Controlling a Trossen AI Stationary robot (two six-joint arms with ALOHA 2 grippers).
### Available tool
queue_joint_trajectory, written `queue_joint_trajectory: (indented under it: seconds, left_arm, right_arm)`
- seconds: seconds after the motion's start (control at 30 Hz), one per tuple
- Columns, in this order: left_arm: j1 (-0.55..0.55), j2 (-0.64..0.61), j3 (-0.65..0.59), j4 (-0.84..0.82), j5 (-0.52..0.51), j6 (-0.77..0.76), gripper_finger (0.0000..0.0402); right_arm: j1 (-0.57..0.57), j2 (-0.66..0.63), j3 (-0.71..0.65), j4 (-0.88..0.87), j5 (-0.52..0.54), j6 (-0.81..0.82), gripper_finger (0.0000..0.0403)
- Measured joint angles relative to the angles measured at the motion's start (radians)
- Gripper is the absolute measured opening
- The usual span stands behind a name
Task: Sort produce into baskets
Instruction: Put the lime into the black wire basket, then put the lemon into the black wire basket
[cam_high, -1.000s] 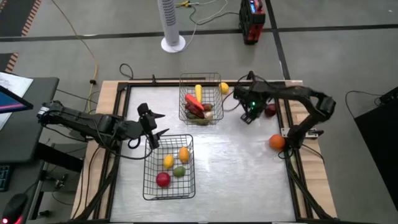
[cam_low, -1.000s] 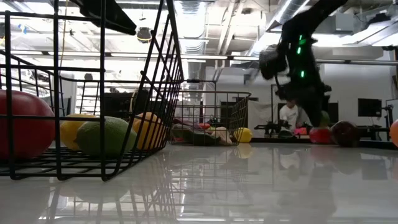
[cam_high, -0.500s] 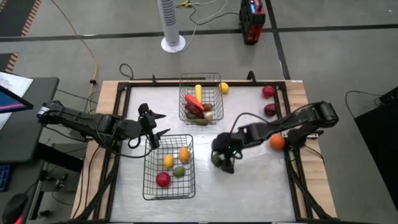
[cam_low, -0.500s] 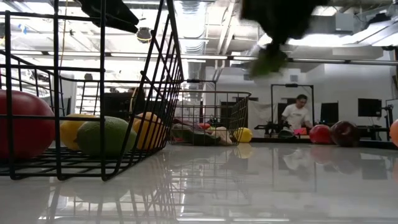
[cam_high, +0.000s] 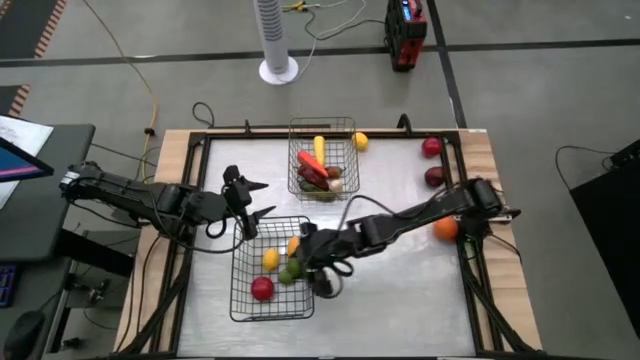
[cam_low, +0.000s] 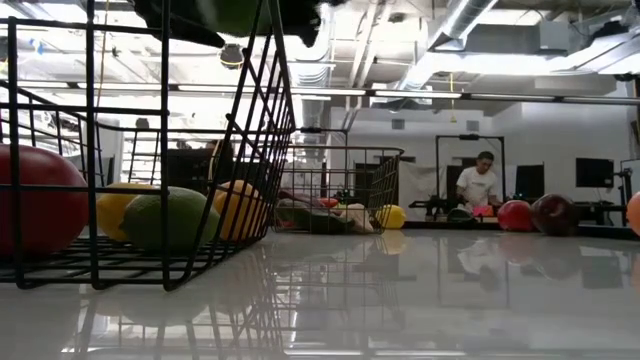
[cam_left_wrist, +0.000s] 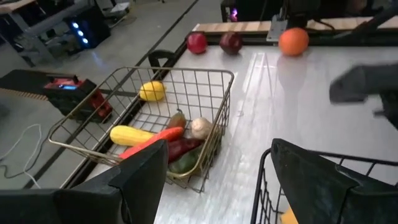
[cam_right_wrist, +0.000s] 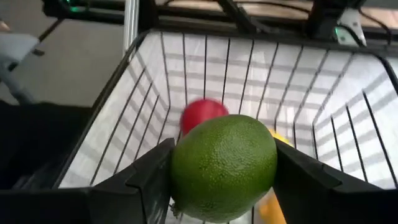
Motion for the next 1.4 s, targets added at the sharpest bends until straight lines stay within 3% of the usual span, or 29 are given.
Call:
queue_joint_trajectory:
  seconds: [0.27, 0.47, 0.57, 0.73, 0.97, 1.2, 1.4]
  left_arm:
    - [0.000, -0.001, 0.000, -0.003, -0.008, 0.007, 0.0274]
    - [0.000, -0.001, 0.000, -0.005, -0.010, 0.007, 0.0274]
    - [0.000, -0.001, 0.000, -0.006, -0.009, 0.005, 0.0274]
    - [0.000, -0.001, 0.000, -0.007, -0.007, 0.001, 0.0274]
    - [0.000, -0.001, 0.000, -0.013, 0.001, -0.003, 0.0274]
    - [0.000, -0.001, 0.000, -0.014, 0.000, -0.003, 0.0274]
    - [0.000, -0.001, 0.000, -0.014, -0.005, -0.002, 0.0274]
  right_arm:
    - [-0.048, 0.148, 0.199, -0.259, -0.006, -0.016, 0.0290]
    - [-0.053, 0.133, 0.225, -0.302, 0.007, -0.016, 0.0333]
    - [-0.052, 0.095, 0.224, -0.348, 0.079, -0.020, 0.0341]
    - [-0.078, -0.009, 0.208, -0.582, 0.316, -0.023, 0.0334]
    - [-0.162, -0.208, 0.024, -0.659, 0.519, 0.008, 0.0326]
    - [-0.373, -0.408, -0.235, -0.501, 0.524, -0.011, 0.0325]
    - [-0.615, -0.481, -0.426, -0.355, 0.509, -0.101, 0.0325]
